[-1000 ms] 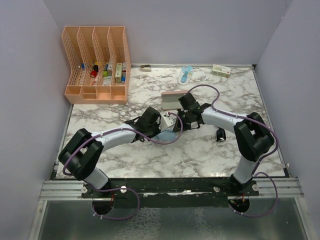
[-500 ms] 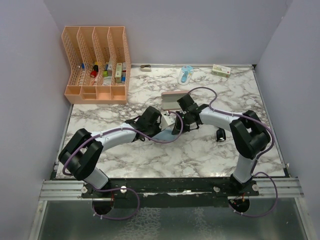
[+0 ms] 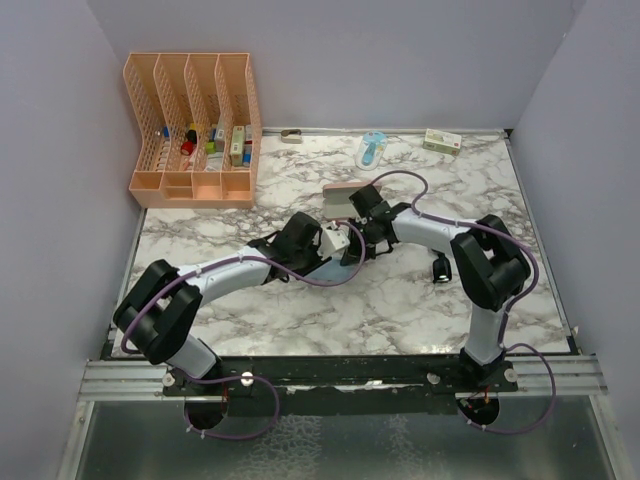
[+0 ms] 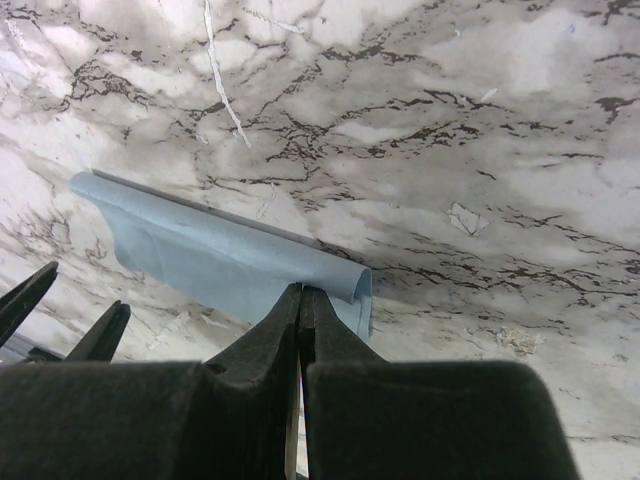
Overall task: Organize the sunglasses
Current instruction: Fold the glasses cleaning cloth at the center of the board, then pick up the glasses cleaning cloth from the center of the board.
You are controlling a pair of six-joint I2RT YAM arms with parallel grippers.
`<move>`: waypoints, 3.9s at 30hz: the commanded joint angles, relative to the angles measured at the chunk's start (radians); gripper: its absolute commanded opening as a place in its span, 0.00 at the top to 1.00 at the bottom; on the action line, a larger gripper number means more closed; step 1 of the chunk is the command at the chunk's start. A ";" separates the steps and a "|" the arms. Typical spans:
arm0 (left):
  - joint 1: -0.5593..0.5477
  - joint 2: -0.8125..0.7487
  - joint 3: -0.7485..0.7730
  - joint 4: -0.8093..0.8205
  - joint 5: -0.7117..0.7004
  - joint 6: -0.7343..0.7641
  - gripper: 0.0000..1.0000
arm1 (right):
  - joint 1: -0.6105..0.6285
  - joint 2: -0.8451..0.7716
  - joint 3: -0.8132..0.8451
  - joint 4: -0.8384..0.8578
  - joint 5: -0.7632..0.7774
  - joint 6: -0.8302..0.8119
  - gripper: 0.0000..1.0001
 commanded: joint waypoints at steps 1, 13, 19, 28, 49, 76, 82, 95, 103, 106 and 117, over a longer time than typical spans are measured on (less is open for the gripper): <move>-0.006 -0.041 0.023 0.007 -0.030 -0.004 0.62 | 0.008 0.026 0.040 -0.045 0.043 0.016 0.99; -0.007 -0.035 0.035 -0.002 -0.035 -0.008 0.62 | 0.004 0.028 0.117 -0.126 0.132 0.023 0.99; -0.007 -0.043 0.027 -0.006 -0.033 -0.011 0.62 | 0.002 0.036 0.141 -0.137 0.140 0.024 0.99; -0.006 -0.048 0.025 -0.007 -0.039 -0.015 0.63 | 0.002 -0.034 0.109 -0.123 0.100 0.005 0.99; -0.003 -0.009 0.082 -0.012 -0.055 -0.061 0.63 | 0.017 0.089 0.087 -0.108 0.038 -0.011 0.99; 0.002 -0.018 0.063 -0.008 -0.080 -0.095 0.63 | 0.003 0.080 0.195 -0.227 0.179 0.021 0.98; 0.040 -0.009 0.070 -0.014 -0.087 -0.118 0.50 | -0.006 0.032 0.181 -0.203 0.184 -0.008 0.81; 0.172 0.057 0.105 -0.034 0.085 -0.074 0.37 | -0.031 -0.002 0.112 -0.106 0.125 -0.104 0.66; 0.183 0.081 0.127 -0.056 0.153 -0.067 0.37 | -0.030 0.033 0.083 -0.053 0.061 -0.124 0.66; 0.186 0.087 0.128 -0.059 0.163 -0.072 0.37 | -0.031 0.033 0.070 -0.029 0.027 -0.124 0.66; 0.193 0.099 0.130 -0.067 0.179 -0.080 0.37 | -0.030 0.047 0.059 -0.027 0.015 -0.127 0.70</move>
